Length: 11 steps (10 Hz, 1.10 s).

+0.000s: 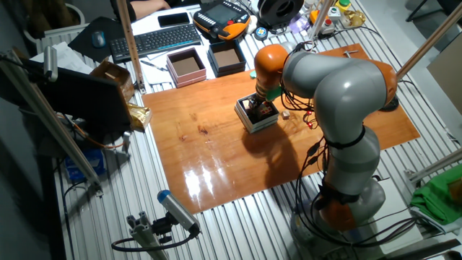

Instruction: Take everything out of the gift box

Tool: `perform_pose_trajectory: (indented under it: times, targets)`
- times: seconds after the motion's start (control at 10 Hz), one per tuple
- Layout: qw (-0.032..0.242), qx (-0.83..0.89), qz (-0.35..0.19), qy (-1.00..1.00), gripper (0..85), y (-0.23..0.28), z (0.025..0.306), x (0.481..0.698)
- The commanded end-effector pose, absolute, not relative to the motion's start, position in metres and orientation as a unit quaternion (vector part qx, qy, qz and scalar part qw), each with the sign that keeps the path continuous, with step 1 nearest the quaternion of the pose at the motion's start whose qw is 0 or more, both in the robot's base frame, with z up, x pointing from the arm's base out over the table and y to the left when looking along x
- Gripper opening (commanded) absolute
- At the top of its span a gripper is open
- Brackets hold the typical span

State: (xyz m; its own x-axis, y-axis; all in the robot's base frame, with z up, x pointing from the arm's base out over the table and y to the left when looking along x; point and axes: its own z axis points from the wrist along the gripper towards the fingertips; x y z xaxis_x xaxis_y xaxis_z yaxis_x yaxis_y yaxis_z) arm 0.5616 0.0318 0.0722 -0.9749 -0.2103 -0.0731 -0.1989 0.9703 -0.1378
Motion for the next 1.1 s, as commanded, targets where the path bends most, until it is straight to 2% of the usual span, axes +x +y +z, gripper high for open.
perform_pose_trajectory:
  times: [0.0, 0.6, 1.0]
  targets:
    - [0.042, -0.104, -0.063, 0.992, 67.0, 0.032, 0.071, 0.561]
    - [0.028, -0.106, -0.048, 0.993, 65.3, 0.034, 0.075, 0.552]
    - [0.029, -0.100, -0.048, 0.993, 65.7, 0.038, 0.074, 0.543]
